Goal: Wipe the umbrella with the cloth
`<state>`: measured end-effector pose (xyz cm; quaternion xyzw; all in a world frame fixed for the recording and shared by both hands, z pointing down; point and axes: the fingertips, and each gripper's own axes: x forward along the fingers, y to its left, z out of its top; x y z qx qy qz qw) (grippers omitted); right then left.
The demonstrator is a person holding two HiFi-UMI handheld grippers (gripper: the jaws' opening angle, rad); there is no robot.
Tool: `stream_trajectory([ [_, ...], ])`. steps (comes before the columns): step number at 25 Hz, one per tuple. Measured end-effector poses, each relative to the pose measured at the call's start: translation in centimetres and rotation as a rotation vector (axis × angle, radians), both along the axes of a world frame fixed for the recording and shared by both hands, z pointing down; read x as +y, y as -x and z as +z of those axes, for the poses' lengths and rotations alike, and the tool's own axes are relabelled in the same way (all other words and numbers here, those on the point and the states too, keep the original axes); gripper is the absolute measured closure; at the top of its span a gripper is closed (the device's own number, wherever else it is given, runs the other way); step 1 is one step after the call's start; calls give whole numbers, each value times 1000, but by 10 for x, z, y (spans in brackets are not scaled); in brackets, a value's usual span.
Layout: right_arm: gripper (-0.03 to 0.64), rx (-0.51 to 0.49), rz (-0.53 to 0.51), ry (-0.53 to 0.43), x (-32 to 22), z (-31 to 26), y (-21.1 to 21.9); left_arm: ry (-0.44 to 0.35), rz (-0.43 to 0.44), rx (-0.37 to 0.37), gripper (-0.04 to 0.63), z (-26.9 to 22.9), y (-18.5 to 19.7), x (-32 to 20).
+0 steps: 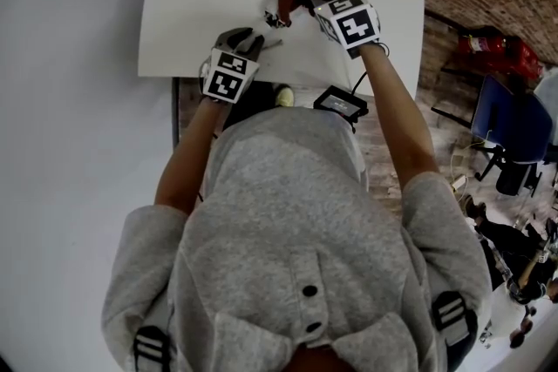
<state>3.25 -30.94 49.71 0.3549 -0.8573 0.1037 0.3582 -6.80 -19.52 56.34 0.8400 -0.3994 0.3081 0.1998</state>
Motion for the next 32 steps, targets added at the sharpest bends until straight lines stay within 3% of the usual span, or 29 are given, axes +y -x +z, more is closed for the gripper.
stream_trajectory([
  [32,534,188,48,-40,-35,-3,-70,9,8,16,480,0,-2,3],
])
